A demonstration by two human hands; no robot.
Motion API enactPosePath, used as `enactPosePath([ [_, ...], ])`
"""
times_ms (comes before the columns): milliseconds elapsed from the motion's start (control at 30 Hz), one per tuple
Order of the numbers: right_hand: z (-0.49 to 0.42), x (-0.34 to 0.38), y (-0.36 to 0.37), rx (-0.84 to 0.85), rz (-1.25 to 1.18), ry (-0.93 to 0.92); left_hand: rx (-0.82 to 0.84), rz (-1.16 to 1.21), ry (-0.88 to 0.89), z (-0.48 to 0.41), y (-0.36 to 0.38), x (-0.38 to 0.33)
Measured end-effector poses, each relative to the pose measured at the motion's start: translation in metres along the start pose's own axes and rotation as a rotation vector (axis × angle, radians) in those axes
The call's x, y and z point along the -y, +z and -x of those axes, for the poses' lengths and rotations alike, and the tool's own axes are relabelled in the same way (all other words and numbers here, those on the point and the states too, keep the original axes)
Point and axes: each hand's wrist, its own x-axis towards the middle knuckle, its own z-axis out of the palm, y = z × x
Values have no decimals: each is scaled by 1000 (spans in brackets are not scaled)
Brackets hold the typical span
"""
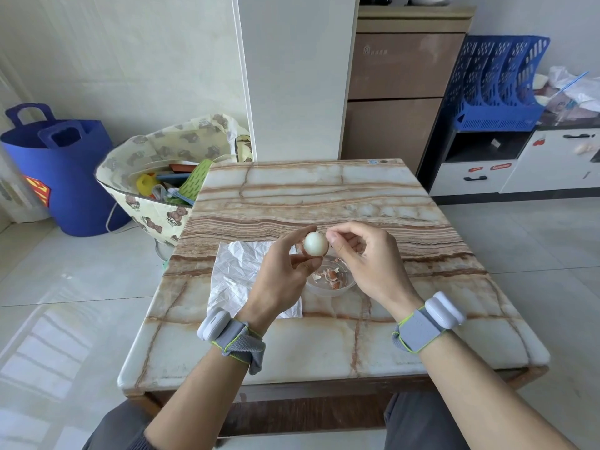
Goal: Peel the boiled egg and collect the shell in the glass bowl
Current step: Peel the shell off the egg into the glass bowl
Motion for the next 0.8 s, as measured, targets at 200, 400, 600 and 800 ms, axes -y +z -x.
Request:
enactPosePath([
  [200, 0, 0, 1, 32, -13, 16, 17, 24, -8, 0, 0, -1],
  [400, 2, 2, 2, 29, 80, -40, 13, 75, -27, 1, 2, -2],
  [600, 3, 2, 3, -19, 244, -140, -41, 12, 20, 0, 4, -2],
  [800, 2, -3, 2, -57, 250, -145, -44, 11, 42, -1, 4, -1],
])
